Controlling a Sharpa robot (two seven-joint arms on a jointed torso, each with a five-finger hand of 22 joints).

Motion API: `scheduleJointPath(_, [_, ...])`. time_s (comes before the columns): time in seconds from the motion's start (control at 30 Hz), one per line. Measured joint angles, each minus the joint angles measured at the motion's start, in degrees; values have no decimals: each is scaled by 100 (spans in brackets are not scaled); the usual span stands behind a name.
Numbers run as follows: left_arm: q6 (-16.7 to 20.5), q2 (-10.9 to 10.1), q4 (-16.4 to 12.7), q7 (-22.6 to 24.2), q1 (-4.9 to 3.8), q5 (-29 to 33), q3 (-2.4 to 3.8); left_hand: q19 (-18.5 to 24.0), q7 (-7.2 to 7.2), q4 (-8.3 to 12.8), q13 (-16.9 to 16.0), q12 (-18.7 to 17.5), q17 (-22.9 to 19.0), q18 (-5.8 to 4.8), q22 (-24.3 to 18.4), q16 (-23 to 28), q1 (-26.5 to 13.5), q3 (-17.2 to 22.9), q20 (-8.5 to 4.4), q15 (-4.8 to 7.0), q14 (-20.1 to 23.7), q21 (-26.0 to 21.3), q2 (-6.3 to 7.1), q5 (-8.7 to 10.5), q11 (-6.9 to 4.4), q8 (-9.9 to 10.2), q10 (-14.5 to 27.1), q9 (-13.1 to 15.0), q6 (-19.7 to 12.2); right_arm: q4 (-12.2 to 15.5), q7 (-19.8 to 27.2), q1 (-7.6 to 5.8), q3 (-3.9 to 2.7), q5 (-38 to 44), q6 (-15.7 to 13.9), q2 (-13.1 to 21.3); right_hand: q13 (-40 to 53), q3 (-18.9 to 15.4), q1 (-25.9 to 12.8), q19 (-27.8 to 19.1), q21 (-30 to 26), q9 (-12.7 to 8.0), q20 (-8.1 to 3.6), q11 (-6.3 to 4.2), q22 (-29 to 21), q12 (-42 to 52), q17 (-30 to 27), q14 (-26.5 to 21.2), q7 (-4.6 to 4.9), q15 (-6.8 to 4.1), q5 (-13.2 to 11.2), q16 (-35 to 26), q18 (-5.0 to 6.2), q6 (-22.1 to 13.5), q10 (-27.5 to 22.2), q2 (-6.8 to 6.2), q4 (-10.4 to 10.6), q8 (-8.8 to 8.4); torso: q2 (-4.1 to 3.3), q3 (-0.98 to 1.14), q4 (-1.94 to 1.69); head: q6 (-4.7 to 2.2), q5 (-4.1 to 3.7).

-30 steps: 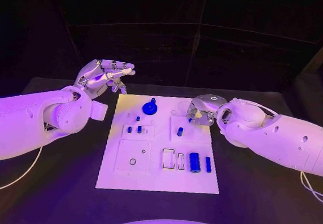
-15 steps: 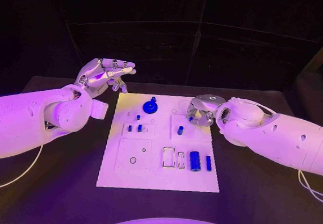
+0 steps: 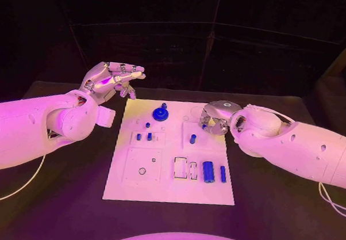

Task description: Assemble the parts on the task board

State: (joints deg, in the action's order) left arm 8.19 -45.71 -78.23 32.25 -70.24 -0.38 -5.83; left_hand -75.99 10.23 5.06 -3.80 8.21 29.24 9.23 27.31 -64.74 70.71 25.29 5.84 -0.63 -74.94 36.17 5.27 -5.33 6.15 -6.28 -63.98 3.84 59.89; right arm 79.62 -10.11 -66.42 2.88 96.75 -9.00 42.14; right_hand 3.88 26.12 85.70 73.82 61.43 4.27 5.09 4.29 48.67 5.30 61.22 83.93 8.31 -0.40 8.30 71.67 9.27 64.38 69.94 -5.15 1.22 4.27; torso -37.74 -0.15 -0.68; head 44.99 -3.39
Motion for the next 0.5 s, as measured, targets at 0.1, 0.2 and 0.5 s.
scheduleJointPath(0.1, [-5,-2,2,-9,0,1,0,14,0,0,0,0,-5,0,0,0,0,0,14,-4,4,-13,0,0,0,0,0,0,0,56,-26,5,2,31,-86,31,0,112,-15,0,43,-2,0,-2,33,-1,-10,0,-1,0,-20,0,-85,40,2,15,-51,-1,1,0,0,1,-1])
scheduleJointPath(0.2, [-8,-5,5,-17,0,1,0,19,0,0,0,0,-11,0,0,0,0,0,19,-21,21,-22,0,0,0,0,0,0,0,118,-43,5,2,53,-178,70,0,175,-78,0,51,-4,0,-8,60,-6,-17,0,-1,0,-29,0,-84,40,8,10,-96,-1,3,-1,0,1,-1])
scheduleJointPath(0.5, [-19,-5,19,-49,0,2,0,19,-1,16,0,0,-55,0,-14,22,0,-16,19,1,42,-22,0,0,-1,0,42,0,-43,465,-68,5,1,94,-505,302,-1,230,-130,0,85,-4,0,-10,89,-9,-16,0,-1,0,-30,0,-83,40,10,-27,-120,-1,4,-1,-4,-12,5])
